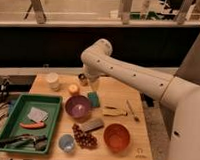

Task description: Place apple in paper cup

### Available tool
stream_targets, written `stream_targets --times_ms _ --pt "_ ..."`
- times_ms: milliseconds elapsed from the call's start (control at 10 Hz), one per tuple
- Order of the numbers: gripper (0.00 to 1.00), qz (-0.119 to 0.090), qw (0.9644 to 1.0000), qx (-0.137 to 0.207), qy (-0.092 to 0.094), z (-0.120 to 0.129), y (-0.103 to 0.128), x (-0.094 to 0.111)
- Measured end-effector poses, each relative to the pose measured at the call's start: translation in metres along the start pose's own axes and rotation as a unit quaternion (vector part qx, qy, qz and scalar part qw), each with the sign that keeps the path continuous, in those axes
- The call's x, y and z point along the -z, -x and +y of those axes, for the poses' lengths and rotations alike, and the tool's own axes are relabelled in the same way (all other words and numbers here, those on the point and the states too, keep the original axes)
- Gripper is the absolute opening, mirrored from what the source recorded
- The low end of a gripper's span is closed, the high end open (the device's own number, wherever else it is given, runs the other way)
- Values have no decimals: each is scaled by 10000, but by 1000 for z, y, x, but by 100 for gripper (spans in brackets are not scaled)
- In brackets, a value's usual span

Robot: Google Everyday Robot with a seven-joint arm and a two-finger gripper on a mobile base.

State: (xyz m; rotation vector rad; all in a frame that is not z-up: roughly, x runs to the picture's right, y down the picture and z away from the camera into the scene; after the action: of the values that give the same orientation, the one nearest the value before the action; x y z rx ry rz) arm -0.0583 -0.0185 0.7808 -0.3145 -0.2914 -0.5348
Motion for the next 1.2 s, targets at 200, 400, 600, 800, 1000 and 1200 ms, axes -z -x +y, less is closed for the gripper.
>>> stream_targets --times_ms 200,400,600,800,1000,1200 --pt "80 14 10000 72 -28 -10 -1 -6" --pt "80 -3 9998 174 -49 -18 2 -12" --pt "80 15 9997 252 -66 -26 3 -18" --pt "80 8 9992 383 -89 -35 5 -25" --pt "80 17 9988 477 -99 -43 5 -31" --pt "80 9 9981 604 -89 -48 7 -37"
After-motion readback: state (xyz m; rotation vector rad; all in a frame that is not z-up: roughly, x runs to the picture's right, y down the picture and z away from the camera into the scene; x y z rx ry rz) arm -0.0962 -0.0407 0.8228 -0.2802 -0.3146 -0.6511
